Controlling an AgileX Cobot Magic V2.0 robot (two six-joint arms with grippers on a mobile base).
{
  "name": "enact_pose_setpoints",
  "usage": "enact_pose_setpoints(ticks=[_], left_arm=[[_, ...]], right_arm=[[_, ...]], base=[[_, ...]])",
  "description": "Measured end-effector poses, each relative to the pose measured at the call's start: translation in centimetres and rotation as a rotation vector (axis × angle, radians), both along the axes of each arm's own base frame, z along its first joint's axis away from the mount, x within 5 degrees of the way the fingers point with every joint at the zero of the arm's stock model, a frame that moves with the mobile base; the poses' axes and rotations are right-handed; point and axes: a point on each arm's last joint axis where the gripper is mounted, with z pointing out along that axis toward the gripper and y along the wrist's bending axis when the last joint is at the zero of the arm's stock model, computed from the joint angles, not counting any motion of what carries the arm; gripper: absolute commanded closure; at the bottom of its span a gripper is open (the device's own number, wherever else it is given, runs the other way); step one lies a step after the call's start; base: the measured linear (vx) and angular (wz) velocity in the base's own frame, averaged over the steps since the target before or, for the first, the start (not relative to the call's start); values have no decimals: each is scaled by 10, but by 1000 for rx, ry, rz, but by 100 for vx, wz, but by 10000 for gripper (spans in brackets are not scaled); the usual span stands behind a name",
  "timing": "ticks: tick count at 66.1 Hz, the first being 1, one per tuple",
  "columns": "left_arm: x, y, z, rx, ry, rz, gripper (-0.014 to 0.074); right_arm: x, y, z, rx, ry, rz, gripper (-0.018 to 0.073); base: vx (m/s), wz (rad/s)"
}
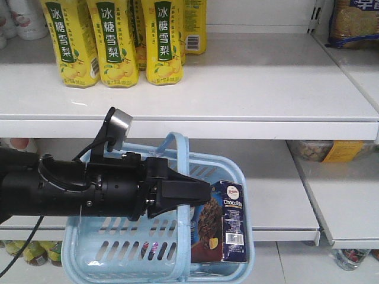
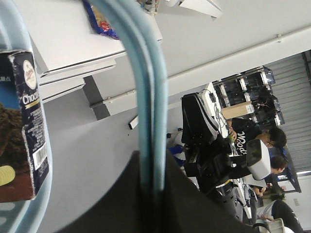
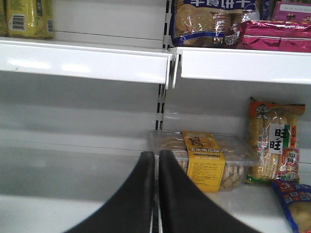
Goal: Left arm holds basket, right arm returns cookies
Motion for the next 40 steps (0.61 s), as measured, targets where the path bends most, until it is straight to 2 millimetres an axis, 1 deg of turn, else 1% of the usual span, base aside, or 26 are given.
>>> enact_pose_setpoints(ticks=[40], left_arm=[[-4, -1, 0, -6, 5, -37, 599]], right_arm=[[0, 0, 0, 0, 0, 0, 562]], base=[[4, 1]])
